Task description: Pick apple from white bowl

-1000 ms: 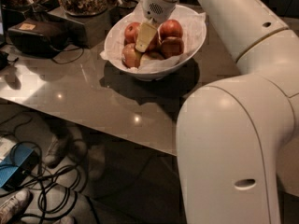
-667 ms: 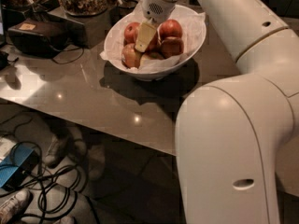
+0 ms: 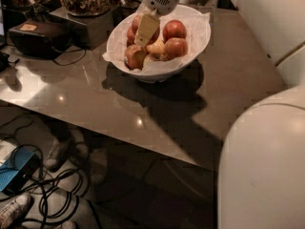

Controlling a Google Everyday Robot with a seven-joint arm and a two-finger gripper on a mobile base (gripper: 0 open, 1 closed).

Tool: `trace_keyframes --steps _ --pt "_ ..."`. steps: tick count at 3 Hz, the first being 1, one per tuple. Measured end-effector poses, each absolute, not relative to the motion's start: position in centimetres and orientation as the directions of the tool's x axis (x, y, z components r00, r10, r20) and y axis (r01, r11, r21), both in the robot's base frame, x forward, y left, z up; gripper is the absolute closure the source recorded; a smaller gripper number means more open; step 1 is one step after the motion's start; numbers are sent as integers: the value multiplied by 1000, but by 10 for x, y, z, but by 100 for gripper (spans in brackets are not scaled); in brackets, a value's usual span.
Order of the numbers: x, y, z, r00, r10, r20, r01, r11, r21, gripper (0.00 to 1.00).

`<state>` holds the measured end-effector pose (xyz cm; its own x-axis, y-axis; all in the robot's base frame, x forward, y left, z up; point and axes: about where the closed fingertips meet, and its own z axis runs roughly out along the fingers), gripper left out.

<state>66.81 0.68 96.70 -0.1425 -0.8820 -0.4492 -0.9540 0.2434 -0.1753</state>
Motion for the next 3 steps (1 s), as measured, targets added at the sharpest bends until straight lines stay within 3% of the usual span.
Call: trace_keyframes --steps 3 --pt "573 36 1016 66 -902 -427 -953 70 -294 100"
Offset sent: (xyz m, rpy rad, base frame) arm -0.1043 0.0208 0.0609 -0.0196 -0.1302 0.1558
